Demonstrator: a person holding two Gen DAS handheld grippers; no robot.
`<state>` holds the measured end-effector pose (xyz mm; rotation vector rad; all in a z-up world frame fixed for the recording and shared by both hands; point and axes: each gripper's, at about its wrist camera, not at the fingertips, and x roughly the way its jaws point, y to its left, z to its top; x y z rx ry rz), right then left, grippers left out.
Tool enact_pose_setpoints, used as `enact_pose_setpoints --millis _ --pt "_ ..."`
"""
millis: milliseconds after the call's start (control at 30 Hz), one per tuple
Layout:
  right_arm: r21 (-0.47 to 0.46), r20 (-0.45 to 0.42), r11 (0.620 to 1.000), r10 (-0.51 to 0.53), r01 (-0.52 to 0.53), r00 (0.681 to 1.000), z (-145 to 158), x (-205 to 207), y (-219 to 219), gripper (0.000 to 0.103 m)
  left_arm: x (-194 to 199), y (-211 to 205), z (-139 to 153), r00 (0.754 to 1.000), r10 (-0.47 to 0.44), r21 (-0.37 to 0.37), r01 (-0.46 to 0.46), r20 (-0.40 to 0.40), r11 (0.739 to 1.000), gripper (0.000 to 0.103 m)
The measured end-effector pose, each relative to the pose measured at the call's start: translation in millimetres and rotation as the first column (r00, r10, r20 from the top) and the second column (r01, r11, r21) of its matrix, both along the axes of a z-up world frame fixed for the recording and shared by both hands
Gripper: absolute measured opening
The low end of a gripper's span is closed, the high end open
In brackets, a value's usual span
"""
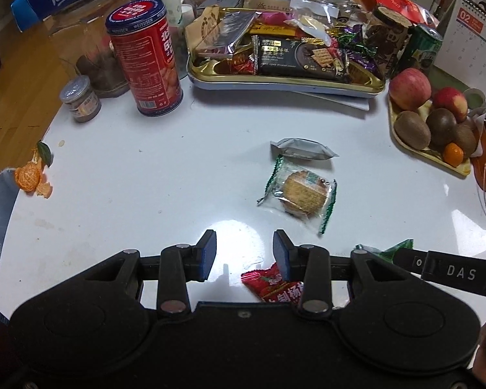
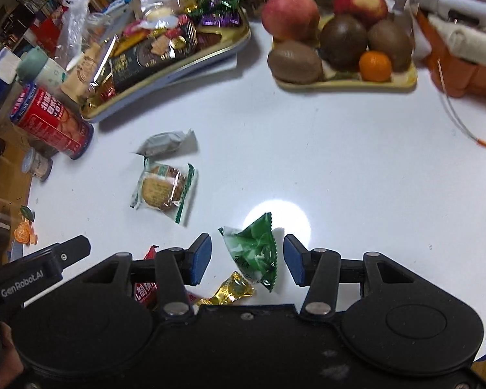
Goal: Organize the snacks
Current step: 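Close the right gripper on the green packet while the left tool approaches the red packet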
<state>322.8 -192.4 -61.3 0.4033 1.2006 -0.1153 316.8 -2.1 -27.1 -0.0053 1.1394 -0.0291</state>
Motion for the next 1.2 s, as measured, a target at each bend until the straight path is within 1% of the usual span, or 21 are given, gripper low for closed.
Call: enact_pose_setpoints --millis 133,300,433,567,667,733,800,867,1000,1200 --pt "-0.016 -0.034 1.000 -0.003 0.002 0.999 -13.4 5.2 5.6 0.053 2.5 3.4 -6.9 0.999 0.013 0.001 -0.013 -0.034 1.000 0.048" --pt "-0.070 -0.052 0.998 0.002 -0.006 0.999 -25.9 14.7 12.4 0.055 4.3 3.2 -12.8 0.998 0.015 -0.022 -0.017 -0.067 1.000 0.048" --pt "-0.060 -0.083 0.998 0.017 -0.022 0.996 -36.7 18.7 17.3 0.055 2.5 4.6 -12.2 0.997 0.007 -0.043 -0.010 -0.077 0.999 0.048" --pt "-0.081 -0.095 0.996 0.020 -0.028 0.995 -43.3 21.0 22.2 0.055 2.1 8.6 -13.6 0.996 0.009 -0.048 -0.013 -0.083 0.999 0.048" --pt "-0.098 -0.107 0.995 0.025 -0.035 0.994 -47.0 21.9 24.9 0.052 1.9 11.8 -17.1 0.995 0.015 -0.054 -0.020 -0.098 0.998 0.048" --pt "-0.105 -0.119 0.993 0.032 -0.045 0.992 -49.2 21.9 26.0 0.048 1.6 12.7 -19.7 0.994 0.012 -0.067 -0.019 -0.111 0.998 0.048" --pt "-0.112 -0.110 0.992 0.039 -0.052 0.993 -48.5 21.1 27.0 0.044 1.0 11.6 -22.1 0.992 0.002 -0.078 -0.012 -0.122 0.997 0.048" --pt "-0.115 -0.102 0.991 0.052 -0.063 0.993 -46.2 20.6 27.3 0.037 -0.4 8.4 -23.8 0.992 -0.006 -0.080 -0.005 -0.127 0.997 0.048" --pt "-0.111 -0.074 0.993 0.038 -0.046 0.997 -36.9 19.0 21.5 0.035 -3.2 -1.5 -26.2 0.991 -0.033 -0.084 0.022 -0.128 0.996 0.048" --pt "-0.067 -0.022 0.997 -0.037 0.036 0.999 -18.5 17.4 -2.6 0.035 -7.0 -17.0 -32.9 0.986 -0.076 -0.129 0.057 -0.146 0.990 0.048"
